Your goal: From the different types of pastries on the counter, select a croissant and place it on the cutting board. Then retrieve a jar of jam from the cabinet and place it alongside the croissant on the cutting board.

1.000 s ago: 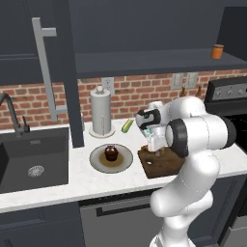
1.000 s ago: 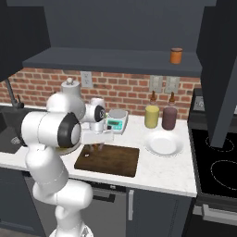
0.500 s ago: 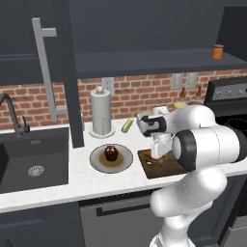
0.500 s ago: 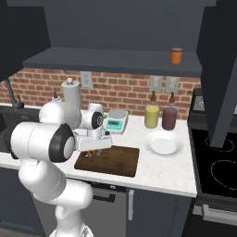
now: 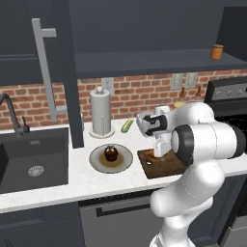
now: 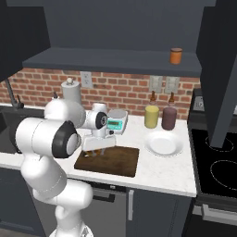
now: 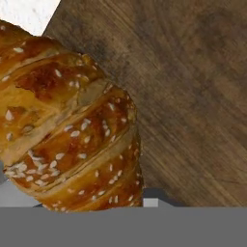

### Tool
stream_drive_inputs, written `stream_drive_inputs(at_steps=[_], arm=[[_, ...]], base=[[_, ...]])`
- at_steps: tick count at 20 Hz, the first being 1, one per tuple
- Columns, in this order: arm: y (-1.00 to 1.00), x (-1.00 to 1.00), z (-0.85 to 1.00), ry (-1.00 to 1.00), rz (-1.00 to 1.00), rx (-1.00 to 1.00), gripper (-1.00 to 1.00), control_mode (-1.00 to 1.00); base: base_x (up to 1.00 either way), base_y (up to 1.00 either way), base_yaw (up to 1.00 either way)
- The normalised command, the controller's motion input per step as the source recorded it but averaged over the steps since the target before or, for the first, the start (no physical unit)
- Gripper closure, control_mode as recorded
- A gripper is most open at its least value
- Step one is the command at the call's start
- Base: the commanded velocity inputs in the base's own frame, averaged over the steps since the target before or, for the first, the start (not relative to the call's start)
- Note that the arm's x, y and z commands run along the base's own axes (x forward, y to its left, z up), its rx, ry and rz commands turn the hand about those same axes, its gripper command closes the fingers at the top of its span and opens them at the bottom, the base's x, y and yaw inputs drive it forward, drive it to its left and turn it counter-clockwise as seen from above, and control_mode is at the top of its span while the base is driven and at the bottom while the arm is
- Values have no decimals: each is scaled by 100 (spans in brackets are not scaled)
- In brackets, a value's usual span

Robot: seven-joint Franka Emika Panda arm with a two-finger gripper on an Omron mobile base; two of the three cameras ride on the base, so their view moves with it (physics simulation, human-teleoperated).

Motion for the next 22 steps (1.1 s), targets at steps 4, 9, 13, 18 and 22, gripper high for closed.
stream_drive_inputs(at_steps=[4, 9, 13, 18, 22], arm=[[3, -27, -36, -3, 0, 0, 100, -100], [10, -9, -38, 0, 0, 0, 100, -100], [8, -18, -38, 0, 0, 0, -100, -100], [4, -7, -30, 0, 0, 0, -100, -100], [0, 0, -5, 2, 0, 0, -100, -100]], base=[[0, 0, 0], [0, 0, 0], [0, 0, 0], [0, 0, 0], [0, 0, 0]])
